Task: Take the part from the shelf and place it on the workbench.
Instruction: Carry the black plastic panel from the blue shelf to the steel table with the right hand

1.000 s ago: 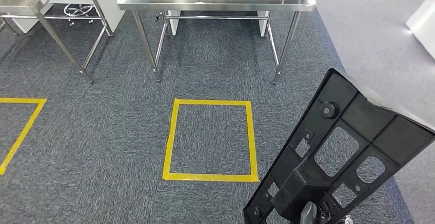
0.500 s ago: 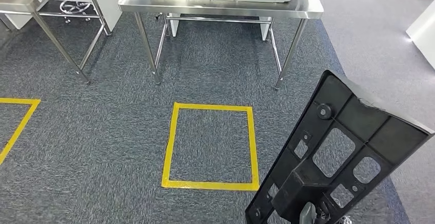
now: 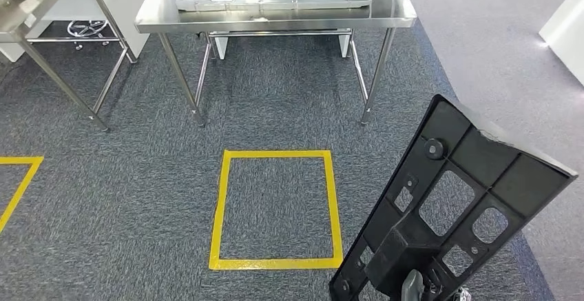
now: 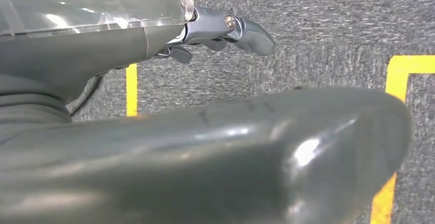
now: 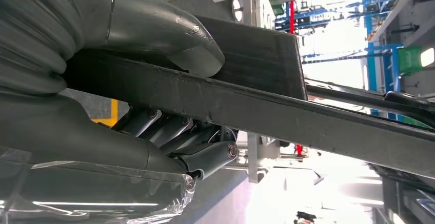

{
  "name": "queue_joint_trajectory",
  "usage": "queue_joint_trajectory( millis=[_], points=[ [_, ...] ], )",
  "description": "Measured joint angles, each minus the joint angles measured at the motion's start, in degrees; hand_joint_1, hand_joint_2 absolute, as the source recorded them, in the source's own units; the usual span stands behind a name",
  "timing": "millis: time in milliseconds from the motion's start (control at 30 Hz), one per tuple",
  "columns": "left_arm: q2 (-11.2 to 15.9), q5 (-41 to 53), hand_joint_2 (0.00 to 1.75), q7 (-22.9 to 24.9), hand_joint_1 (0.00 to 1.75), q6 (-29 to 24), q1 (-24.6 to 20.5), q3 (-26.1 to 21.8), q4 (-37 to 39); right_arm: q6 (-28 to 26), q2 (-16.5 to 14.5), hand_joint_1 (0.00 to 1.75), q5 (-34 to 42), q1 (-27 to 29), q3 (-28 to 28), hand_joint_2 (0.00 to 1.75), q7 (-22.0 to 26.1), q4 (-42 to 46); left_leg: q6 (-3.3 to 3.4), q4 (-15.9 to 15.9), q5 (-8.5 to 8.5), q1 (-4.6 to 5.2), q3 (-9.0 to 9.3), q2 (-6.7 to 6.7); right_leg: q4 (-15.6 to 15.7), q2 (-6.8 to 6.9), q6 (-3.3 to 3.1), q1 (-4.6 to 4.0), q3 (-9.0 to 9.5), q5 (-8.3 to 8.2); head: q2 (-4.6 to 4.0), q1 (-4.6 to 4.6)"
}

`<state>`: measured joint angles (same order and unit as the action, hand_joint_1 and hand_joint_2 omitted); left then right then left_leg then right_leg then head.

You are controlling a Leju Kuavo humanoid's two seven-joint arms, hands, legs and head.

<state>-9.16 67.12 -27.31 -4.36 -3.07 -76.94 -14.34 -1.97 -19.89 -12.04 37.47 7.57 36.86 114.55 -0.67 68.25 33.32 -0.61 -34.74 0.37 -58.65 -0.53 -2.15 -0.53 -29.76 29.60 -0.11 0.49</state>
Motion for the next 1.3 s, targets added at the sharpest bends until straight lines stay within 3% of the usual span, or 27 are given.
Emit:
queue_joint_trajectory(
  millis=[33,67,167,267,300,367,433,467,533,567,633,700,767,833,900,933,967,1000,1067,1100,1133,1200,1267,1300],
  points=[
    [0.07,0.01,0.0,0.03,0.0,-0.01,0.04,-0.01,0.0,0.0,-0.01,1.75,-0.04,-0.02,-0.04,1.75,-0.02,-0.02,0.38,-3.43,-2.55,0.17,0.92,-0.01,0.02,-0.04,0.11,-0.06,0.64,0.42,0.0,0.06],
    [0.15,0.02,0.0,0.06,0.0,-0.01,0.03,-0.01,0.0,0.0,-0.01,1.75,-0.09,-0.04,-0.08,1.75,-0.03,-0.04,0.68,-6.19,-3.65,0.42,1.57,-0.03,0.02,-0.11,0.29,-0.09,1.08,0.78,0.0,0.11],
    [0.31,0.07,0.0,0.13,0.0,-0.02,0.07,-0.01,0.0,0.0,-0.11,1.75,-0.19,-0.02,-0.18,1.75,-0.14,-0.11,1.54,-8.7,-3.5,0.96,2.24,-0.18,-0.37,-0.24,1.39,0.01,1.69,1.15,0.0,0.13],
    [0.31,0.06,0.0,0.13,0.0,-0.03,0.11,-0.02,-0.01,0.0,-0.17,1.75,-0.28,-0.04,-0.28,1.75,-0.22,-0.16,2.43,-9.95,-4.93,0.37,4.07,-0.19,-2.79,-0.14,2.47,0.02,1.38,1.97,0.0,0.28],
    [0.3,0.06,0.0,0.13,0.0,-0.03,0.01,-0.02,-0.01,-0.01,-0.17,1.75,-0.3,-0.09,-0.32,1.75,-0.27,-0.17,2.53,-10.24,-4.96,0.18,4.56,-0.16,-4.98,-0.09,2.79,0.14,0.17,3.08,0.0,0.38],
    [0.31,0.07,0.0,0.12,0.0,-0.03,-0.13,-0.02,-0.02,-0.08,-0.17,1.75,-0.49,-0.11,-0.34,1.75,-0.53,-0.25,2.59,-10.44,-4.61,0.07,4.94,-0.15,-11.46,-0.02,3.42,0.67,-4.16,5.95,0.0,0.59],
    [0.31,0.11,0.0,0.13,0.0,-0.03,-0.01,-0.02,-0.02,-0.07,-0.17,1.75,-0.57,-0.07,-0.37,1.75,-0.92,-0.43,2.34,-10.45,-3.97,-0.14,5.45,-0.18,-15.34,0.11,4.12,1.34,-7.85,6.89,0.0,0.57],
    [0.31,0.16,0.0,0.13,0.0,-0.03,0.07,-0.03,-0.01,-0.05,-0.17,1.75,-0.54,-0.07,-0.39,1.75,-1.11,-0.51,2.1,-10.45,-3.58,-0.31,5.9,-0.38,-14.52,0.17,4.48,1.64,-8.29,5.65,0.0,0.57],
    [0.31,0.23,0.0,0.16,0.0,-0.03,0.11,-0.04,-0.01,-0.49,-0.17,1.75,-1.2,-0.06,-0.44,1.75,-1.84,-0.6,1.41,-10.46,-2.7,-0.78,7.01,-0.94,-7.69,-0.17,5.26,2.25,-6.43,0.5,0.0,0.59],
    [0.33,0.25,0.0,0.19,0.0,-0.03,0.03,-0.04,-0.02,-1.04,-0.17,1.75,-1.97,-0.05,-0.48,1.75,-2.34,-0.7,1.0,-10.47,-2.31,-0.96,7.5,-1.33,-4.35,-0.72,5.37,2.34,-5.39,-1.05,-0.01,0.67],
    [0.38,0.26,0.0,0.24,0.0,-0.03,-0.21,-0.04,-0.02,-2.14,-0.17,1.75,-3.55,0.07,-0.59,1.75,-3.21,-0.93,0.12,-10.78,-1.83,-1.09,8.0,-1.83,-1.08,-1.45,4.56,2.18,-4.4,-1.67,-0.01,0.85],
    [0.4,0.27,0.0,0.29,0.0,-0.03,-0.26,-0.04,-0.02,-2.59,-0.17,1.75,-4.27,0.22,-0.68,1.75,-3.58,-1.09,-0.74,-10.85,-1.98,-1.06,8.55,-2.17,-0.86,-1.22,3.06,1.95,-4.0,-1.39,0.0,0.92],
    [0.4,0.26,0.0,0.32,0.0,-0.02,-0.23,-0.05,-0.02,-2.65,-0.24,1.75,-4.07,0.22,-0.71,1.75,-3.55,-1.17,-1.16,-9.22,-1.56,-1.11,8.52,-1.73,-0.51,-0.79,2.0,1.95,-2.93,-1.61,0.0,0.73],
    [0.4,0.26,0.0,0.32,0.0,-0.01,-0.4,-0.06,-0.02,-2.39,-0.31,1.75,-3.08,0.17,-0.75,1.75,-3.34,-1.28,-1.16,-3.41,0.82,-1.12,5.4,-1.01,-0.39,-0.3,1.21,1.71,-1.95,-1.04,0.0,0.38],
    [0.4,0.27,0.0,0.33,0.0,0.0,-0.38,-0.06,-0.02,-2.06,-0.33,1.75,-2.18,0.14,-0.82,1.75,-3.16,-1.51,-0.98,3.99,3.84,-0.97,0.39,-0.81,-0.39,0.0,0.68,1.26,-1.27,-0.25,0.0,0.17],
    [0.4,0.29,0.0,0.34,0.0,0.01,-0.25,-0.07,-0.02,-2.02,-0.33,1.75,-2.01,0.15,-0.86,1.75,-3.09,-1.63,-0.83,5.85,4.43,-0.84,-1.38,-0.8,-0.39,0.03,0.5,1.03,-0.82,0.17,0.0,0.16],
    [0.4,0.34,0.0,0.37,0.0,0.01,-0.1,-0.08,-0.02,-2.03,-0.33,1.75,-1.9,0.16,-0.89,1.75,-3.02,-1.74,-0.53,5.64,3.8,-0.68,-2.23,-0.8,-0.39,0.01,0.37,0.79,-0.24,0.65,0.0,0.15],
    [0.4,0.38,0.0,0.39,0.0,0.01,0.02,-0.09,-0.02,-2.05,-0.33,1.75,-1.85,0.17,-0.91,1.75,-2.96,-1.82,-0.11,3.39,1.93,-0.43,-2.12,-0.8,-0.38,-0.03,0.29,0.54,0.48,1.19,0.0,0.14],
    [0.58,0.48,0.0,0.45,0.0,0.01,0.13,-0.1,-0.02,-2.07,-0.33,1.75,-1.8,0.14,-0.93,1.75,-2.84,-1.94,1.24,-3.4,-3.35,0.31,-0.77,-0.72,-0.32,-0.02,0.29,0.19,1.82,2.27,0.0,0.34],
    [0.69,0.53,0.0,0.46,0.0,0.01,0.12,-0.1,-0.02,-2.07,-0.33,1.75,-1.8,0.11,-0.94,1.75,-2.77,-2.01,1.7,-5.88,-4.81,0.71,-0.25,-0.71,-0.27,-0.08,0.46,0.2,2.19,2.68,0.0,0.47],
    [0.8,0.57,0.0,0.49,0.0,0.01,0.11,-0.1,-0.02,-2.06,-0.36,1.75,-1.8,0.07,-0.95,1.75,-2.71,-2.08,2.06,-7.27,-5.6,1.04,0.07,-0.69,-0.11,-0.15,0.73,0.3,2.42,2.99,0.0,0.57],
    [0.87,0.62,0.0,0.56,0.0,0.01,0.2,-0.12,-0.02,-2.06,-0.43,1.75,-1.81,0.03,-0.96,1.75,-2.61,-2.26,2.37,-8.55,-5.4,1.26,0.99,-0.82,-0.33,-0.29,1.54,0.51,3.05,2.76,0.0,0.58],
    [0.9,0.63,0.0,0.6,0.0,0.01,0.32,-0.15,-0.03,-2.07,-0.46,1.75,-1.82,-0.09,-0.99,1.75,-2.55,-2.42,2.82,-10.05,-5.59,0.91,3.05,-0.85,-1.86,-0.17,2.2,0.53,3.51,2.44,-0.01,0.65],
    [0.9,0.64,0.0,0.61,0.0,0.01,0.24,-0.16,-0.03,-2.08,-0.46,1.75,-1.83,-0.23,-1.0,1.75,-2.5,-2.45,2.99,-10.66,-5.54,0.68,4.12,-0.86,-3.62,-0.13,2.5,0.57,2.72,2.73,-0.02,0.79]
  ],
)
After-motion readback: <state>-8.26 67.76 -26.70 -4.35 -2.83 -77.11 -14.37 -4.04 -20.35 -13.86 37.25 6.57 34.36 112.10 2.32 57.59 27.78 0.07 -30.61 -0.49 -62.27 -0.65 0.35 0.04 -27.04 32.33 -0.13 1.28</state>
